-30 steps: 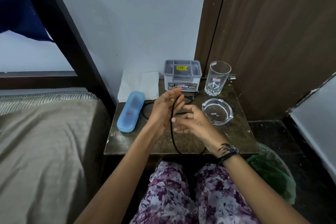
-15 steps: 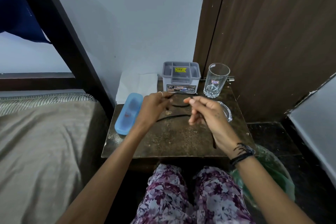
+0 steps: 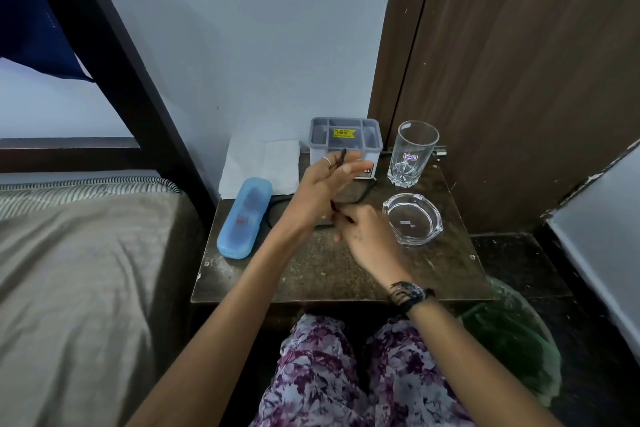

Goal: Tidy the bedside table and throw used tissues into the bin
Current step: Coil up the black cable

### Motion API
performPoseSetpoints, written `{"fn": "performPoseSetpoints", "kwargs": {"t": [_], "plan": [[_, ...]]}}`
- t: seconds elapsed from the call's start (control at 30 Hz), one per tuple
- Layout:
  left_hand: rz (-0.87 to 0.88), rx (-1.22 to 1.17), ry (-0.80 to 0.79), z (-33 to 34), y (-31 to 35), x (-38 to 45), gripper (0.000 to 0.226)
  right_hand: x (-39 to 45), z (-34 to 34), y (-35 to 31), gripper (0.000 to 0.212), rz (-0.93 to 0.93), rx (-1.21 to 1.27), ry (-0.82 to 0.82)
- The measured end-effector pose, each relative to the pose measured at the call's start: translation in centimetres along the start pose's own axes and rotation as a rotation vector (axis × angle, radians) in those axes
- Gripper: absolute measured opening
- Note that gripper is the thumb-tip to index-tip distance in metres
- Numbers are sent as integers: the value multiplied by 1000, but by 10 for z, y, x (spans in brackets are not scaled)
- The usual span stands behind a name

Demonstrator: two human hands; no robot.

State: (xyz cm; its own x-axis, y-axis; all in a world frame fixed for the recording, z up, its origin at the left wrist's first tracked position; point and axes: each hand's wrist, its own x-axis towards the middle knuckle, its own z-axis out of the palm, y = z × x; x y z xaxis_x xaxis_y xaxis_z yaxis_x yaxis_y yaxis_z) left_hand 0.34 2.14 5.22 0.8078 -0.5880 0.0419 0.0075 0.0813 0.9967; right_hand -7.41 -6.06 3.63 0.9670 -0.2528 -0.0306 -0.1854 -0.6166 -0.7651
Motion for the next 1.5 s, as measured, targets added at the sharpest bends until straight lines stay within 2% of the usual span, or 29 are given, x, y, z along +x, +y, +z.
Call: {"fn": "performPoseSetpoints", "kwargs": {"t": [0.07, 0.13, 0.23, 0.3, 0.4, 0.47, 0.57, 0.67, 0.73, 0.8, 0.83, 0.93, 0.97, 1.03, 1.07, 1.13, 1.2, 1.27, 1.33, 1.5], "plan": [[73, 392, 9, -5, -6, -2, 24, -1, -8, -5, 28, -41, -69, 31], [76, 591, -28, -11, -11, -4, 27, 1, -20, -7, 24, -82, -133, 82], [12, 642, -64, -19, -10, -6, 23, 8, -38, -7, 14, -123, -212, 150], [-28, 644, -25, -28, -6, -8, 36, 14, -51, -3, 16, -149, -225, 240], [-116, 383, -67, -36, 0, -15, 41, 25, -64, 7, 20, -128, -133, 361], [-93, 163, -107, -33, 5, -18, 42, 29, -57, 13, 23, -93, -36, 350], [24, -64, -61, -22, 7, -16, 41, 29, -30, 15, 29, -14, 53, 225], [43, -266, 20, -12, 7, -8, 35, 22, -6, 8, 26, 13, 104, 55], [33, -255, 78, -8, 2, -2, 28, 18, 3, 0, 22, -11, 106, -43], [37, -78, 129, -8, -5, 1, 25, 15, 3, -7, 28, 5, 73, -112], [54, 87, 133, -10, -8, 0, 23, 15, 0, -8, 31, 17, 69, -118], [141, 754, 28, -19, -13, -4, 22, 20, -18, -10, 29, -24, -16, -71], [167, 869, -13, -21, -14, -5, 23, 21, -24, -10, 23, -61, -80, -53], [154, 915, -36, -27, -11, -6, 21, 24, -38, -9, 11, -128, -193, 7], [123, 922, -26, -31, -8, -6, 21, 26, -46, -7, 13, -159, -231, 54], [27, 780, -15, -37, -3, -8, 29, 32, -58, -1, 18, -210, -254, 161], [-76, 473, -75, -42, 4, -12, 29, 37, -65, 5, 21, -216, -228, 240], [-93, 237, -152, -42, 9, -16, 34, 40, -58, 9, 25, -204, -177, 263], [-34, 38, -171, -37, 12, -18, 37, 37, -43, 9, 28, -162, -47, 240], [-11, -441, -15, -17, 4, -8, 35, 23, -2, 0, 26, -69, 99, 57]]}}
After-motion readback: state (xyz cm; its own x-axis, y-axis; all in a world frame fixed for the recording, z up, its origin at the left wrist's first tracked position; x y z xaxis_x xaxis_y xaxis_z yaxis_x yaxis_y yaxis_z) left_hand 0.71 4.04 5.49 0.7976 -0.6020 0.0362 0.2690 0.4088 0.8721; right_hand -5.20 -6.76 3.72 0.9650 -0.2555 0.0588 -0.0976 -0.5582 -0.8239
